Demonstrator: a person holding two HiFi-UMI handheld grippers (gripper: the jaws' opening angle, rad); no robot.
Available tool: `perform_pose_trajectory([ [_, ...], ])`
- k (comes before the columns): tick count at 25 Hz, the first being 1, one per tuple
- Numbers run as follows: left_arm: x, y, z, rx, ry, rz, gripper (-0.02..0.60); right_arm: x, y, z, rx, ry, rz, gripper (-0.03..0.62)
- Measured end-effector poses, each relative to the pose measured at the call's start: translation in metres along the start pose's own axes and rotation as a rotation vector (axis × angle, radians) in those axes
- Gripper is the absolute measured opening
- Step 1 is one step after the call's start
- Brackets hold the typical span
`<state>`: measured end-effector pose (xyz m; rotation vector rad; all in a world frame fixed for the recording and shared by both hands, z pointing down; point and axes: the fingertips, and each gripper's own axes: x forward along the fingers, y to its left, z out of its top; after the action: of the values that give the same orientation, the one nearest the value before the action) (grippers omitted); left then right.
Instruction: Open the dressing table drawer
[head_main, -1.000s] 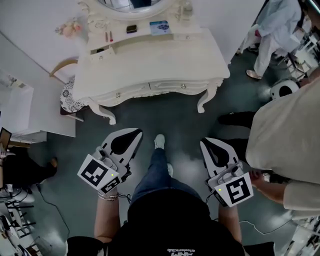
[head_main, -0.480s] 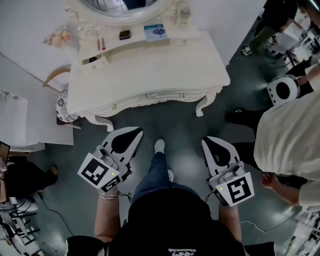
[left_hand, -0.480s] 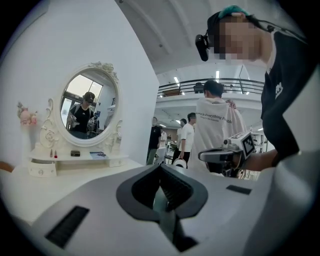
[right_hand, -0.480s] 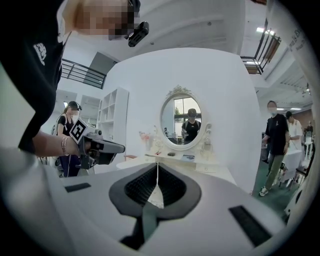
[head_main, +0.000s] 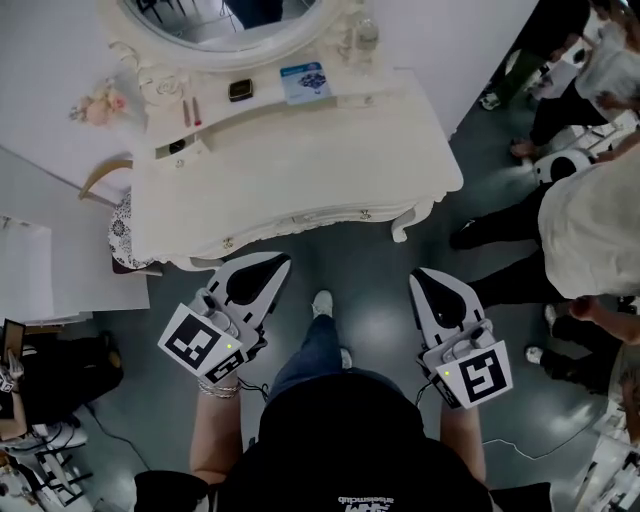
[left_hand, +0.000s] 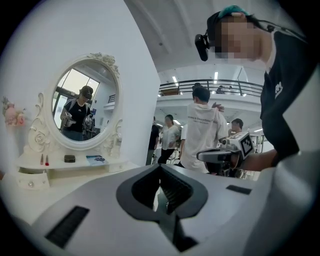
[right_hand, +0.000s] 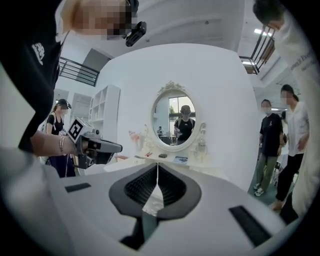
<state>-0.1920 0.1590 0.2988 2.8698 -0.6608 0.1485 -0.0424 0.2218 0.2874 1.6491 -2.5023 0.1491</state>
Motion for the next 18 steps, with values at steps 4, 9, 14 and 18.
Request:
perform_pose_trajectory([
  [4, 0.008, 0.023, 0.009, 0.004, 0.004, -0.037, 0.017, 0.022, -0.004, 0.01, 0.0, 0.001, -0.034, 0.02],
  [9, 0.024, 0.052, 0.019, 0.019, 0.005, -0.059, 0.017, 0.048, -0.013, 0.017, 0.002, 0.004, -0.055, 0.02],
  [14, 0.033, 0.071, 0.023, 0.024, 0.009, -0.084, 0.017, 0.065, -0.022, 0.014, -0.011, 0.025, -0.087, 0.02],
  [18, 0.035, 0.087, 0.022, 0.016, 0.015, -0.096, 0.017, 0.08, -0.023, 0.017, -0.011, 0.026, -0.1, 0.02],
])
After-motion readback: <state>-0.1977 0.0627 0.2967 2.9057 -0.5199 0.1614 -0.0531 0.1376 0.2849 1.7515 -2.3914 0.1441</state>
